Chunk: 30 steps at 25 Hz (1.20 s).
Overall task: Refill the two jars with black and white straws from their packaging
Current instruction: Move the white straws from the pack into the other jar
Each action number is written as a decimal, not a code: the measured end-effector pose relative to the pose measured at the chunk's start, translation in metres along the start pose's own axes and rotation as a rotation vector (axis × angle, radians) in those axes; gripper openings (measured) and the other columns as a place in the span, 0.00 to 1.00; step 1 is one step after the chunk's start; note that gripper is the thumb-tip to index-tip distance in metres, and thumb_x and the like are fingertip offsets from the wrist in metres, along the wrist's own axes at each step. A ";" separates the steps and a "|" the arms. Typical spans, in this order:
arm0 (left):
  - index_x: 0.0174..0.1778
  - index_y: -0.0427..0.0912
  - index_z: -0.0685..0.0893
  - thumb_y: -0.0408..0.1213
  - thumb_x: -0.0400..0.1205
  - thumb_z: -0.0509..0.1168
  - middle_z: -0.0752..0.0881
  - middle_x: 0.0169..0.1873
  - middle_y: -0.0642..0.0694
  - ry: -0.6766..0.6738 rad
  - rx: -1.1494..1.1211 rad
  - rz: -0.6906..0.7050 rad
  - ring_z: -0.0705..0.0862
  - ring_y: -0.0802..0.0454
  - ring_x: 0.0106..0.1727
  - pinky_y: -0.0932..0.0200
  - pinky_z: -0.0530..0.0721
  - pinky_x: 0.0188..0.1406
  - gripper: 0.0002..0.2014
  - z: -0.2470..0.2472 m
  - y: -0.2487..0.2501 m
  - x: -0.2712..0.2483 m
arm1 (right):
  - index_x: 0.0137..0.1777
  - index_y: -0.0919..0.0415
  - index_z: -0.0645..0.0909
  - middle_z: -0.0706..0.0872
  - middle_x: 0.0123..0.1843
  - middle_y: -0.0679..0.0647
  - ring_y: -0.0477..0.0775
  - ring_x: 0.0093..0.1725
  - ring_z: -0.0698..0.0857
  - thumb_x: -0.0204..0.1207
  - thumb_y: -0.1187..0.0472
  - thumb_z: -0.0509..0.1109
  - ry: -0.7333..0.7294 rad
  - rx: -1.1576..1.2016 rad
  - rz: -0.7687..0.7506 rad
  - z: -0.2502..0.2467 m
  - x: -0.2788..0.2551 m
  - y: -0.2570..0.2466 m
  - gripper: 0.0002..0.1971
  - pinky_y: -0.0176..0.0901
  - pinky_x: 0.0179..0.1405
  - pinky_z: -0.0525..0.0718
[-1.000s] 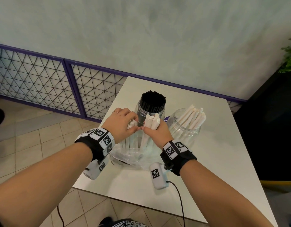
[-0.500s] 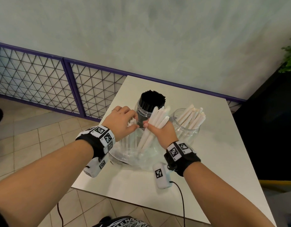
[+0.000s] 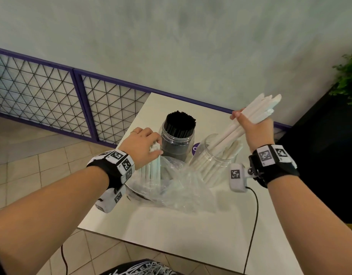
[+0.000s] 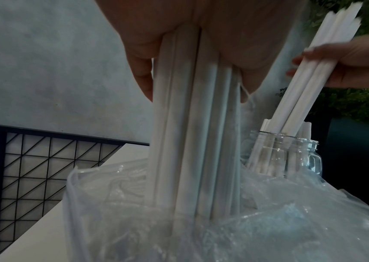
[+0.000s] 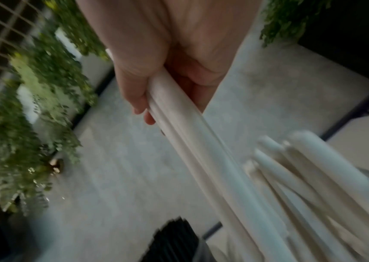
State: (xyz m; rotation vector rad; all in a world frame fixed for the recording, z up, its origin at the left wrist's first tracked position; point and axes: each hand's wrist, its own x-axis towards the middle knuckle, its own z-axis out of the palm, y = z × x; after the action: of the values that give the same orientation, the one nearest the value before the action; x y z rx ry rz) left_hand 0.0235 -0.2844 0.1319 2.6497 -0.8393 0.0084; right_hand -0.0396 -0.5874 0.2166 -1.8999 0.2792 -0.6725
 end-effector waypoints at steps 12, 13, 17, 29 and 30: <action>0.58 0.52 0.78 0.65 0.70 0.48 0.78 0.54 0.51 -0.023 0.033 -0.007 0.72 0.47 0.57 0.55 0.68 0.62 0.29 -0.001 -0.002 0.000 | 0.68 0.61 0.77 0.79 0.67 0.53 0.52 0.68 0.76 0.79 0.65 0.68 0.070 -0.337 -0.178 0.017 -0.007 0.076 0.17 0.37 0.69 0.68; 0.58 0.53 0.78 0.65 0.69 0.46 0.78 0.53 0.52 -0.025 0.034 -0.008 0.72 0.47 0.56 0.55 0.68 0.61 0.31 -0.001 -0.002 0.001 | 0.68 0.62 0.76 0.78 0.68 0.57 0.57 0.70 0.74 0.78 0.67 0.67 0.082 -0.410 -0.198 0.009 -0.006 0.081 0.18 0.38 0.69 0.66; 0.58 0.53 0.78 0.65 0.69 0.46 0.78 0.54 0.52 -0.024 0.048 -0.010 0.73 0.46 0.57 0.55 0.68 0.63 0.30 -0.001 -0.002 0.003 | 0.73 0.60 0.73 0.73 0.72 0.62 0.64 0.70 0.70 0.71 0.71 0.69 -0.095 -0.576 -0.061 0.000 -0.002 0.099 0.28 0.50 0.71 0.67; 0.58 0.53 0.78 0.65 0.68 0.45 0.78 0.54 0.52 -0.015 0.038 -0.012 0.71 0.49 0.56 0.56 0.67 0.62 0.31 -0.001 -0.002 0.001 | 0.60 0.61 0.81 0.83 0.59 0.63 0.57 0.52 0.80 0.82 0.68 0.61 0.085 -0.412 0.014 0.015 0.020 0.106 0.11 0.43 0.55 0.75; 0.58 0.53 0.78 0.66 0.67 0.44 0.78 0.54 0.52 -0.015 0.039 -0.010 0.71 0.48 0.57 0.56 0.67 0.62 0.32 -0.001 -0.002 0.001 | 0.61 0.60 0.81 0.84 0.59 0.63 0.56 0.52 0.80 0.82 0.68 0.60 0.092 -0.380 0.023 0.014 0.021 0.103 0.13 0.42 0.55 0.75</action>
State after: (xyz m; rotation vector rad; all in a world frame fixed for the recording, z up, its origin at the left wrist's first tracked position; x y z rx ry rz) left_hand 0.0255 -0.2828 0.1323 2.6941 -0.8388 0.0019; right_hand -0.0028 -0.6302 0.1264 -2.2245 0.5166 -0.7318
